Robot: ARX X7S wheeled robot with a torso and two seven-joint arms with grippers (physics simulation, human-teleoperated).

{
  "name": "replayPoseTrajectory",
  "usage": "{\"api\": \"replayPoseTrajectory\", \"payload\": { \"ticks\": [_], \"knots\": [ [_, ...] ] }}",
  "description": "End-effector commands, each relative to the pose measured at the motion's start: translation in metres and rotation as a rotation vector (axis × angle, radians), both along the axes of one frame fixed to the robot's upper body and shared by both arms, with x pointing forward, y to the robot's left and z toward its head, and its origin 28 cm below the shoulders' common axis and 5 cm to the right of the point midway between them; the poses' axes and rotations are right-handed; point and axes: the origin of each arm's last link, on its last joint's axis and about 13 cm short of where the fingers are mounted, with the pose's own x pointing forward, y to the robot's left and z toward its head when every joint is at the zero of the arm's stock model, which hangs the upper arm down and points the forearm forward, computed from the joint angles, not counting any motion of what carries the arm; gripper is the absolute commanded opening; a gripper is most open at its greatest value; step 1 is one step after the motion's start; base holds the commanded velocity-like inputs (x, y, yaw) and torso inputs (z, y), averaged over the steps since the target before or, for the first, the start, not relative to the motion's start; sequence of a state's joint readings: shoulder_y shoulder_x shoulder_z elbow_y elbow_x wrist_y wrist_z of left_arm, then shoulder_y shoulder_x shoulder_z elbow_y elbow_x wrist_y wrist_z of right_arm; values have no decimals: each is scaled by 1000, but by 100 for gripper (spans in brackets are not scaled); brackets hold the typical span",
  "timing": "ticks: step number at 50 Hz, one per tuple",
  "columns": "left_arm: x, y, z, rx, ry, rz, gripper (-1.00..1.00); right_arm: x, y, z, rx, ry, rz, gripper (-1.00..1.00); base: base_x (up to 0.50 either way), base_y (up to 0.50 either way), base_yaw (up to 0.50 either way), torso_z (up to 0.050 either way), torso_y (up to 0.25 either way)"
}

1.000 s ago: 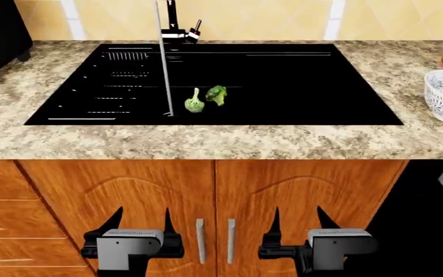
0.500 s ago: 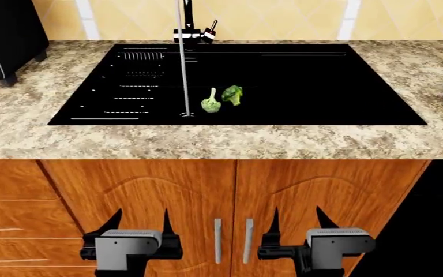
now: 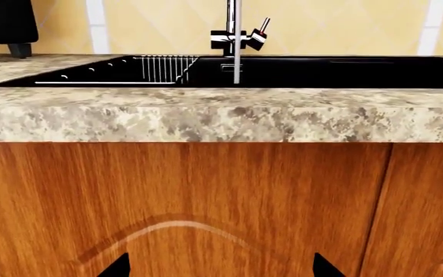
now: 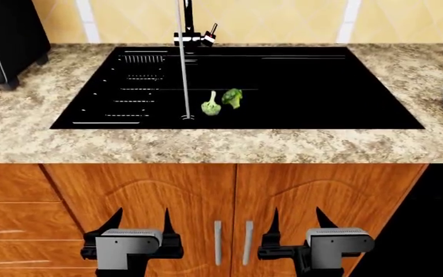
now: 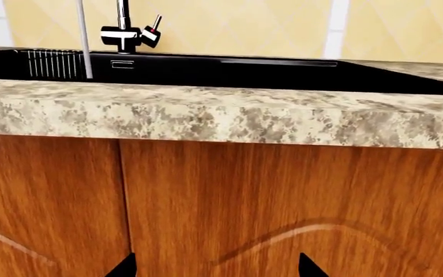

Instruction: Pick the sweet potatos and broccolis from the sink and place them in one bowl. Place the broccoli in the other bowl. Then turn off the sink faucet.

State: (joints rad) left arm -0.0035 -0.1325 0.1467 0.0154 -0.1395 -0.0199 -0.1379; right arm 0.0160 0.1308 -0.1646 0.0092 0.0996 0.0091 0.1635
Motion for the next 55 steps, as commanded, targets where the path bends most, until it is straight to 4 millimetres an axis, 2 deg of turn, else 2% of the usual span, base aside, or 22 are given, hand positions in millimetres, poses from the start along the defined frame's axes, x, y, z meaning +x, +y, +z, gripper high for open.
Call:
{"api": "replayPoseTrajectory", "payload": {
  "ticks": [1, 30, 37, 47, 48, 49, 50, 51, 52, 54, 55],
  "knots": [
    [0, -1, 0, -2, -5, -2, 100, 0, 0, 0, 0, 2, -1, 100, 0, 0, 0, 50, 0],
    [0, 0, 0, -7, -10, -5, 100, 1, 0, -1, -4, 8, -2, 100, 0, 0, 0, 50, 0],
    [0, 0, 0, 31, 2, 10, 100, 1, 0, 0, -3, 7, -2, 100, 0, 0, 0, 0, 0],
    [0, -1, 3, -6, -15, 12, 100, 1, 0, 0, 5, 8, 3, 100, 0, 0, 0, 0, 0],
    [0, -2, 6, -89, -16, -45, 100, 1, -3, 5, 35, -20, -61, 100, 0, 0, 0, 0, 0],
    [0, -1, 9, -59, -29, -30, 100, 2, -4, 10, 64, 4, -48, 100, 0, 0, 0, 0, 0],
    [-2, -2, 15, -110, 2, -77, 100, 3, -8, 23, 24, -33, -37, 100, 0, 0, 0, 0, 0],
    [-1, -2, 19, -58, -23, -57, 100, 3, -11, 30, 28, -20, -42, 100, 0, 0, 0, 0, 0],
    [2, 0, 30, -51, -21, -65, 100, 3, -16, 50, 34, -35, -39, 100, 0, 0, 0, 0, 0],
    [10, 4, 40, -42, 28, -4, 100, 3, -21, 69, -20, -46, -19, 100, 0, 0, 0, 0, 0],
    [14, 6, 50, -67, 6, -27, 100, 4, -24, 80, -8, -55, -17, 100, 0, 0, 0, 0, 0]
  ]
}}
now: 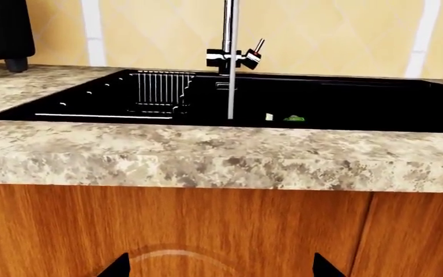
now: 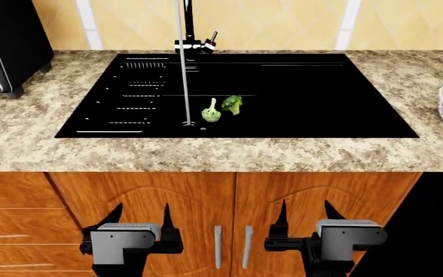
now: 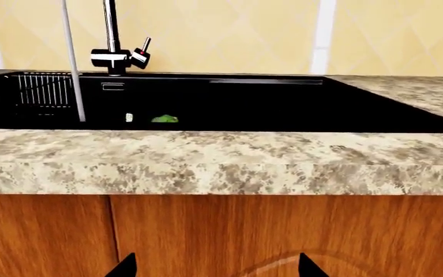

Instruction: Pick the sweet potatos and broccolis from the sink and place them in one bowl. Place the broccoli in the other bowl. Then turn off the sink faucet.

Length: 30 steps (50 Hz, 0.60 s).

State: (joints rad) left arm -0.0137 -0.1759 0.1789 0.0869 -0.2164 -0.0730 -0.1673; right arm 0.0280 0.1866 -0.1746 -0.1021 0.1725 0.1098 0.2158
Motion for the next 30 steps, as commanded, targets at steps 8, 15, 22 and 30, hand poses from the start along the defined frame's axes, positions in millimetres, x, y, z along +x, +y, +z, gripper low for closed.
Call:
{"api": "replayPoseTrajectory", "payload": {
  "ticks": [8, 15, 22, 30],
  "knots": [
    [32, 16, 100, 24, -33, -46, 100, 26, -31, 120, -87, -44, 107, 100, 0, 0, 0, 0, 0],
    [71, 23, 144, 43, -12, -6, 100, 54, -50, 167, -123, -7, 124, 100, 0, 0, 0, 0, 0],
    [118, 31, 192, 88, -12, 8, 100, 91, -59, 209, -101, 9, 145, 100, 0, 0, 0, 0, 0],
    [111, 33, 216, 116, -1, 23, 100, 85, -73, 208, -128, 41, 123, 100, 82, 6, 0, 0, 0]
  ]
}}
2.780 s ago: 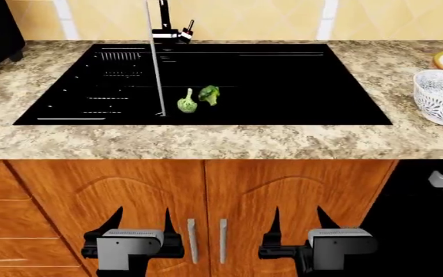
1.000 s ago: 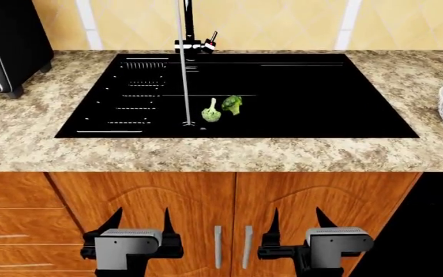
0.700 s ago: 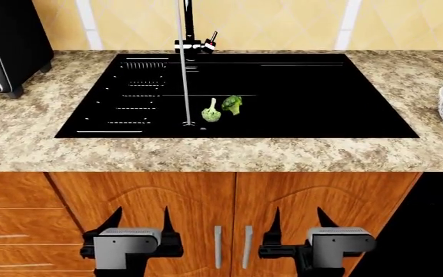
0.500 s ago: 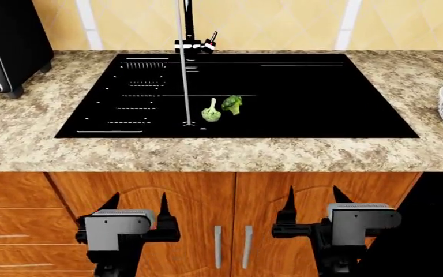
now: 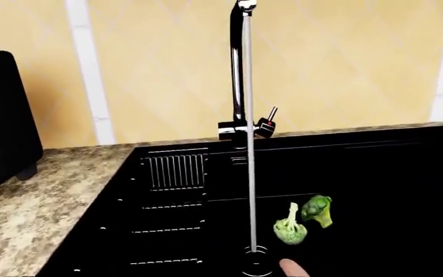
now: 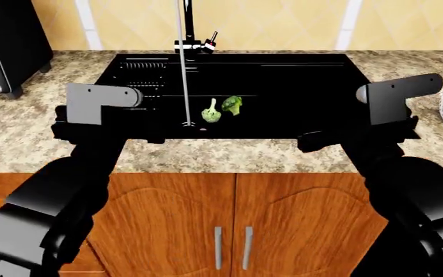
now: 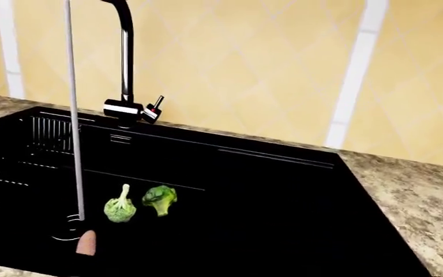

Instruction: Pick the sweet potatos and broccolis from the sink and place them in one bowl. Place the broccoli in the other bowl. Then turn off the sink faucet.

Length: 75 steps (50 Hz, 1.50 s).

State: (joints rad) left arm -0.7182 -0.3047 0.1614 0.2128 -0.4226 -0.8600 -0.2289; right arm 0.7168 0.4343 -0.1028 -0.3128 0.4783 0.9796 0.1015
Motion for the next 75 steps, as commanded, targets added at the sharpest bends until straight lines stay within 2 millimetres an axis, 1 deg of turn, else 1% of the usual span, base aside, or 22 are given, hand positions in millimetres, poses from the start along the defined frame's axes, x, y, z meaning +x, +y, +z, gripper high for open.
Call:
{"api": "replayPoseTrajectory", "payload": {
  "ticks": [1, 5, 6, 7, 10, 13, 21, 25, 33, 39, 43, 48, 57, 70, 75],
  "knots": [
    [9, 8, 48, 40, 15, 16, 100, 3, -17, 29, -13, 34, 5, 100, 281, 23, 0, 0, 0],
    [8, 10, 39, 42, 49, 5, 100, 2, -17, 27, -9, 33, 6, 100, 279, 27, 0, 0, 0],
    [9, 12, 37, 27, 51, 10, 100, 4, -16, 24, -7, 40, 6, 100, 281, 27, 0, 0, 0],
    [11, 11, 34, 58, 66, 44, 100, 5, -15, 20, -5, 49, 10, 100, 281, 27, 0, 0, 0],
    [16, 11, 28, 43, 84, 24, 100, 11, -13, 14, -2, 67, 14, 100, 283, 26, 0, 0, 0],
    [17, 10, 20, 50, 102, 6, 100, 13, -13, 8, -1, 81, 12, 100, 276, 26, 0, 0, 0],
    [16, 13, 13, 55, 116, 1, 100, 17, -11, 2, 1, 88, 16, 100, 297, 37, 0, 0, 0],
    [18, 14, 5, 56, 133, 3, 100, 20, -12, -4, 19, 88, 3, 100, 399, 180, 0, 0, 0],
    [21, 14, 2, 50, 140, -1, 100, 19, -11, -13, 23, 112, 11, 100, 415, 198, 0, 0, 0],
    [21, 14, -1, 48, 146, -1, 100, 14, -14, -11, 34, 86, -2, 100, 416, 30, 0, 0, 0],
    [21, 11, -3, 51, 155, -7, 100, 15, -13, -18, 48, 94, 3, 100, 442, 0, 0, 0, 0],
    [21, 14, -6, 50, 163, -4, 100, 16, -12, -19, 43, 98, 6, 100, 455, 0, 0, 0, 3],
    [20, 12, -8, 44, 163, -4, 100, 16, -13, -18, 48, 94, 5, 100, 454, -13, 0, 0, 0],
    [13, 12, -8, 44, 161, -13, 100, 14, -13, -15, 39, 110, 16, 100, 434, -30, 0, 0, 2],
    [11, 16, -9, 44, 167, -4, 100, 15, -12, -18, 39, 125, 20, 100, 245, 0, 0, 0, 0]
  ]
}}
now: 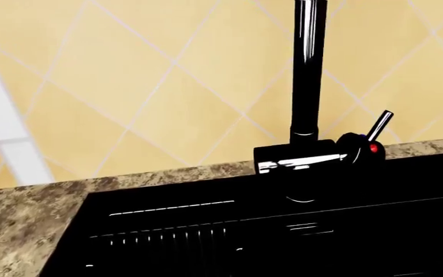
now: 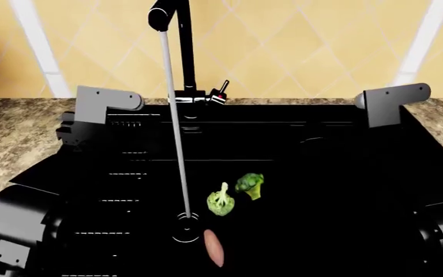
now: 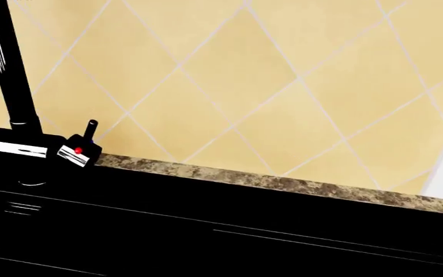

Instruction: Pick the sweet potatos and broccolis from the sink and place them in one bowl. Place the broccoli in the other bowl. Then turn off the sink faucet.

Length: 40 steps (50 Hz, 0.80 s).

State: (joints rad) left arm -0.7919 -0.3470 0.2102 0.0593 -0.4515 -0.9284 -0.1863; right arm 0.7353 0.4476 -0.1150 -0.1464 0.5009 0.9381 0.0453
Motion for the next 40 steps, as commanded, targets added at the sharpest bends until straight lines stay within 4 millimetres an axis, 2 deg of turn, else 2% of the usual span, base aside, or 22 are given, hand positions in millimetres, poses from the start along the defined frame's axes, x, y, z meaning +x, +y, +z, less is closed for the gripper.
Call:
{"api": "replayPoseTrajectory", "payload": {
  "ticks": [1, 18, 20, 27, 32, 34, 39, 40],
  "knots": [
    [-4, 4, -2, 0, 6, 7, 100, -1, 1, -2, 0, 18, 7, 100, 219, 0, 0, 0, 0],
    [-5, 4, -8, -1, 33, 8, 100, 1, 3, -8, -6, 45, 13, 100, 94, 0, 0, 0, 1],
    [-6, 4, -11, -3, 37, 7, 100, 2, 7, -9, -42, 120, 102, 100, 0, 0, 0, 0, 0],
    [-10, -1, -10, 11, 49, -60, 100, 17, 22, -4, -134, 307, 283, 100, 0, 0, 0, 0, 0],
    [-13, 1, -8, 0, 40, -51, 100, 36, 31, 9, -230, 430, 392, 100, 0, 0, 0, 0, 0],
    [-14, 1, -9, 53, 5, -38, 100, 43, 34, 11, -278, 488, 431, 100, 0, 0, 0, 0, 0],
    [-15, 4, -11, -21, 40, -25, 100, 59, 41, 21, -383, 577, 536, 100, 0, 0, 0, 0, 0],
    [-15, 4, -11, 68, 10, -29, 100, 62, 42, 22, -393, 587, 540, 100, 0, 0, 0, 0, 0]
  ]
}}
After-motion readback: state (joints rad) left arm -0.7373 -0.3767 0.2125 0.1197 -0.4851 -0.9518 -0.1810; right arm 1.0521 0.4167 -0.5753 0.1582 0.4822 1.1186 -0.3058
